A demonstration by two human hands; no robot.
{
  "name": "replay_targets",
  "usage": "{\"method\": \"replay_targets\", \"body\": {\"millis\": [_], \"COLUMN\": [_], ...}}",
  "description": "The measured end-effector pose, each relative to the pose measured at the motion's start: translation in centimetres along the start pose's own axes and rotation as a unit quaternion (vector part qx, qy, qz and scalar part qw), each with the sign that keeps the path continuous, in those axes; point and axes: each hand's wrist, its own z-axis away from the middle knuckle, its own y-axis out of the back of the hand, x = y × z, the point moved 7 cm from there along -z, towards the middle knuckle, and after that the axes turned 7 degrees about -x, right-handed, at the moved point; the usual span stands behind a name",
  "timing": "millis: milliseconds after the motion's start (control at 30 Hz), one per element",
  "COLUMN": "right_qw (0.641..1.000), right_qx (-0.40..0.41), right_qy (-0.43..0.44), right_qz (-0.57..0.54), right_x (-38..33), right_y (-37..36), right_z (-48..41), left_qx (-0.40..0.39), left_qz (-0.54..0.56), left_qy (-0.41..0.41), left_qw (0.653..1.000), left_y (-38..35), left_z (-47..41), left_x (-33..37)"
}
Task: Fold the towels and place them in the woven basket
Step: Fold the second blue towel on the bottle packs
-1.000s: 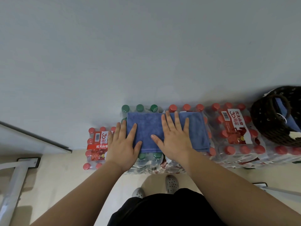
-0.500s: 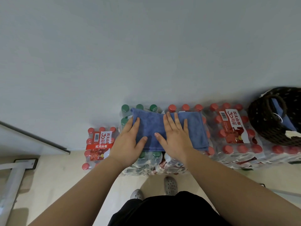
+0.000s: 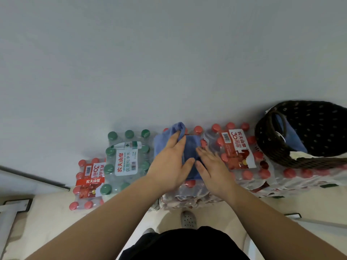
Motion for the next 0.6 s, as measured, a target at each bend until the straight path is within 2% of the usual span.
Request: {"method": "replay_targets", "body": {"millis": [133,267,333,433,500,533,600], "right_qw": [0.997,0.989,0.987,0.987,0.992,0.993,0.995], "right_qx": [-0.018,-0.018,0.026,0.059,0.051,0.044,0.03], "right_qy": [0.026,0.048,0.069,0.05,0.046,0.047,0.06], "right_qz": [-0.071,-0.142,-0.146,-0.138,-0.11,-0.095,-0.07], "right_x": [1.5,2.1,2.1,2.6,2.7,2.6,2.3], "right_y": [0.8,2.2,3.4,4.6,4.8,4.7,4.5], "right_z": [1.0,1.4,1.6,1.3,0.8,0.5,0.2], "left_qx": [-0.037,-0.03,-0.005,0.101,0.174,0.176,0.09], "left_qz": [-0.043,-0.051,-0.016,0.013,-0.061,-0.117,-0.21], "left_qy": [0.03,0.027,0.002,-0.018,-0.012,0.007,0.072], "left_qw": [0.998,0.998,1.0,0.995,0.983,0.977,0.971], "left_y": [-4.0,-6.2,-5.9,-4.0,-2.8,-2.7,-3.9], "left_z": [-3.4,-4.6,-4.1,-3.0,-2.6,-2.8,-3.7], "left_x": [0.4,-0.1,0.1,0.1,-0.4,-0.8,-1.7]}}
